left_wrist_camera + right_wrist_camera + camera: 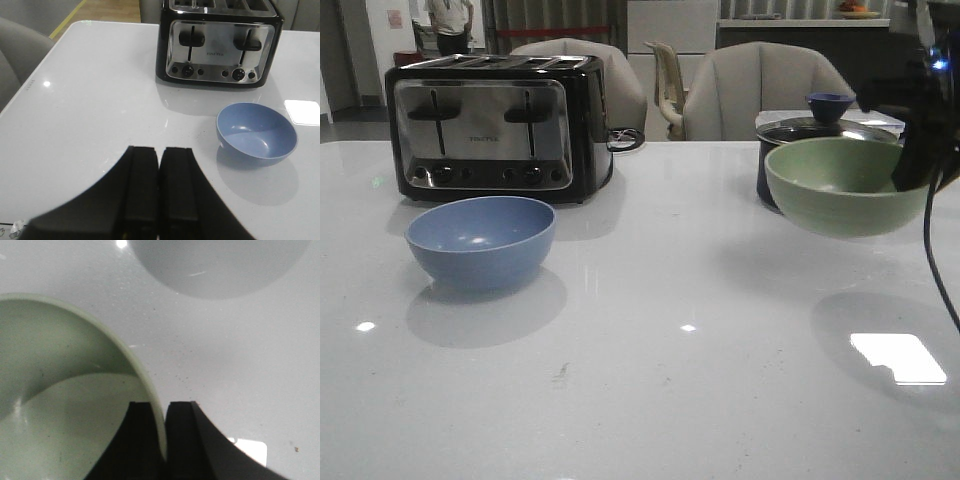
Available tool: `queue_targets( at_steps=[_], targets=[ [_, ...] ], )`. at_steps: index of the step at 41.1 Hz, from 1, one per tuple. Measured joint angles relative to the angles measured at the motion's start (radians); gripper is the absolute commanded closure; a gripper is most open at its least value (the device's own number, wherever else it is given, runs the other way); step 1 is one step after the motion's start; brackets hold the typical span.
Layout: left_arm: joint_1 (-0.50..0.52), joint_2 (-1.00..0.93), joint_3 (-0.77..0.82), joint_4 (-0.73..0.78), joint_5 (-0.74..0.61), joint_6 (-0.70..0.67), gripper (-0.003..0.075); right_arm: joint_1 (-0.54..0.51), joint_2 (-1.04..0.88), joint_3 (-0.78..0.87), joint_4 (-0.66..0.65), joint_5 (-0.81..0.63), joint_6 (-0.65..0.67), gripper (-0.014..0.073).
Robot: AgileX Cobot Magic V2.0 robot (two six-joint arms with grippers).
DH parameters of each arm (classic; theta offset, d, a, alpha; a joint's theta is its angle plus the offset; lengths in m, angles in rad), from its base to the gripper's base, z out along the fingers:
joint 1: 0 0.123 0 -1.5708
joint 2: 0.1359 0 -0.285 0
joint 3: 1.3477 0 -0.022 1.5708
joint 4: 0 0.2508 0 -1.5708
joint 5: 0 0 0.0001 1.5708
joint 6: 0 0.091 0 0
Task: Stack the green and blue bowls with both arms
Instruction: 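Carry the green bowl toward the table center and lower it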
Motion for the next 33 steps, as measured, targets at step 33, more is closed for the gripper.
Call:
queue_targets(
  at_steps=[33],
  targets=[
    [0.0, 0.0, 0.0, 0.0, 0.0, 0.0, 0.0618, 0.438, 0.058, 0.069, 0.09, -0.05, -0.004, 0.0525]
  ],
)
